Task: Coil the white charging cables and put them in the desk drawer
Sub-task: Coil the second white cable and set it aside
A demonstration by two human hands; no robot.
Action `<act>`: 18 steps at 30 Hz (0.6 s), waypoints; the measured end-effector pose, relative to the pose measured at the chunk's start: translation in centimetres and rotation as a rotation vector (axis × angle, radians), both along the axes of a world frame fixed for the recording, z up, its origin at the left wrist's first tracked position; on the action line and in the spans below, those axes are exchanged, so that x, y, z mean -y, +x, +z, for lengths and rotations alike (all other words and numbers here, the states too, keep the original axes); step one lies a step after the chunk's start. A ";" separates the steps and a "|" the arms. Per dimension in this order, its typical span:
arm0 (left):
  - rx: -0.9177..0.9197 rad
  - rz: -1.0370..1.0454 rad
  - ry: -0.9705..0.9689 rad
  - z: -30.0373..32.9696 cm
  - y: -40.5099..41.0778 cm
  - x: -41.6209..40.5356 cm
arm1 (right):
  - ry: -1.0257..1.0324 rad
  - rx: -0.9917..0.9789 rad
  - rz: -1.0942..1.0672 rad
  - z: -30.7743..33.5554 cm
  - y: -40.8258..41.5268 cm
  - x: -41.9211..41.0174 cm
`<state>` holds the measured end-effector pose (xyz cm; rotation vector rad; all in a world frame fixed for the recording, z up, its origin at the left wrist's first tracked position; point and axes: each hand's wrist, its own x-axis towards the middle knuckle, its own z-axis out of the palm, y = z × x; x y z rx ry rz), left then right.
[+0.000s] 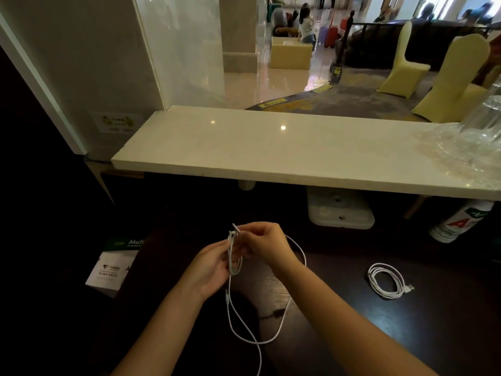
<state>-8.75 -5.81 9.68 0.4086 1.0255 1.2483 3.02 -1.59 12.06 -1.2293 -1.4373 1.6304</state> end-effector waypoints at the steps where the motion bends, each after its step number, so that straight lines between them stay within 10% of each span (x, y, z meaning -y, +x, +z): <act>1: 0.004 -0.018 0.009 0.2 -0.1 0.0 | 0.116 0.116 0.043 0.0 -0.1 0.1; 7: 0.025 -0.018 -0.020 0.6 -1.0 -0.6 | 0.785 0.418 0.019 -1.2 -0.3 1.5; 18: 0.411 0.038 0.162 1.4 -3.6 -1.8 | 0.903 0.425 0.032 -4.2 2.0 3.3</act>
